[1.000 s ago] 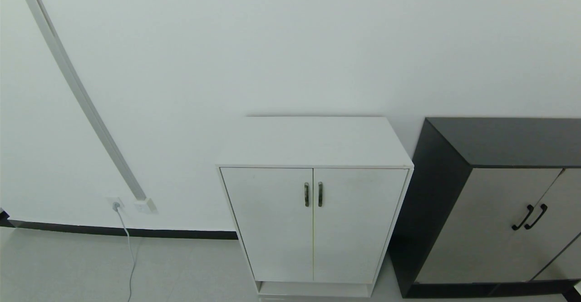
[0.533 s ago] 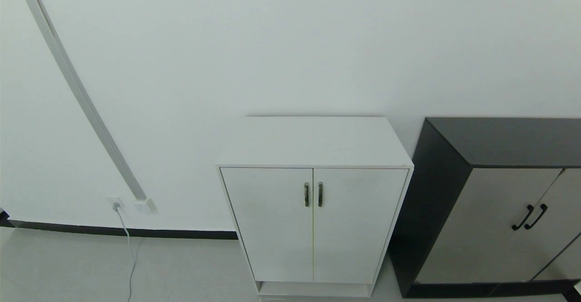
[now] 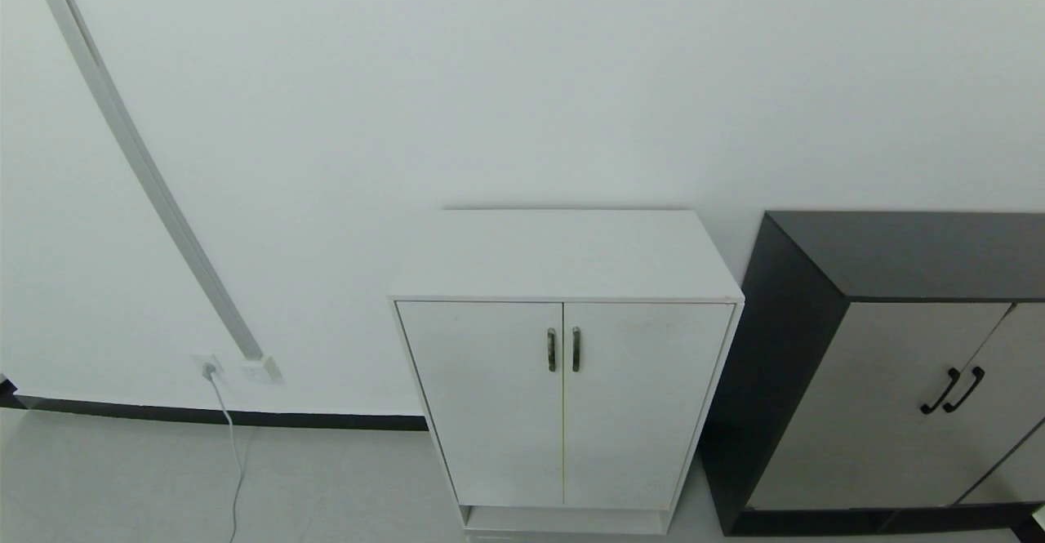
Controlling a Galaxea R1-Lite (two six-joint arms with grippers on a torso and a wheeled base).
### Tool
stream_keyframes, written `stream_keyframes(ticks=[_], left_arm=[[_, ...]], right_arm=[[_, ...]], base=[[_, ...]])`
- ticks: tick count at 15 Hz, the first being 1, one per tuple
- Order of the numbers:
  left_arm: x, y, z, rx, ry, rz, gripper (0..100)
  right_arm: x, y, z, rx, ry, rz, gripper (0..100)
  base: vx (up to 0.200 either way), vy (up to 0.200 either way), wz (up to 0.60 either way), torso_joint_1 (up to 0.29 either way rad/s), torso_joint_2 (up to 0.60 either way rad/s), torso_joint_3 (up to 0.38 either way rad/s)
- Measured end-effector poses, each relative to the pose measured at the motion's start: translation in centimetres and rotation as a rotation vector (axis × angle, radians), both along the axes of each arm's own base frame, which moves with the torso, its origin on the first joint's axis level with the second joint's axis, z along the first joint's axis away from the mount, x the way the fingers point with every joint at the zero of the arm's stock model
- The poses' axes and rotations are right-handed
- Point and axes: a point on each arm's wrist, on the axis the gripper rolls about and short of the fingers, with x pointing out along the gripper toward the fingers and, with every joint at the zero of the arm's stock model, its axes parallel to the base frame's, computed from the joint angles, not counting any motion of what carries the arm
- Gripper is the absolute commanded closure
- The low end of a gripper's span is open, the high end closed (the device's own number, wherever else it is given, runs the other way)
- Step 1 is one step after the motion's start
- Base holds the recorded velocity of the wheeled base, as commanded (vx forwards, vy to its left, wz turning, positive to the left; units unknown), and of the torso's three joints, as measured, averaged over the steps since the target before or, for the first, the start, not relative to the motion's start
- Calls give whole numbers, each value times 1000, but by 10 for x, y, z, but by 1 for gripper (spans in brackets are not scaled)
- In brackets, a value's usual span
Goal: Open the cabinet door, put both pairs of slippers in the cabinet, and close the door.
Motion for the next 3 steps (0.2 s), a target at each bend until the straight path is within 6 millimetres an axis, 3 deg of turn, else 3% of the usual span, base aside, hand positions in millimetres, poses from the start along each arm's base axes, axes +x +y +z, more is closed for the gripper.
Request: stream_keyframes(ticks=[3], left_arm=[[0, 0, 0, 0, 0, 0, 100]], right_arm=[[0, 0, 0, 0, 0, 0, 100]], base=[[0, 0, 0, 0, 0, 0]])
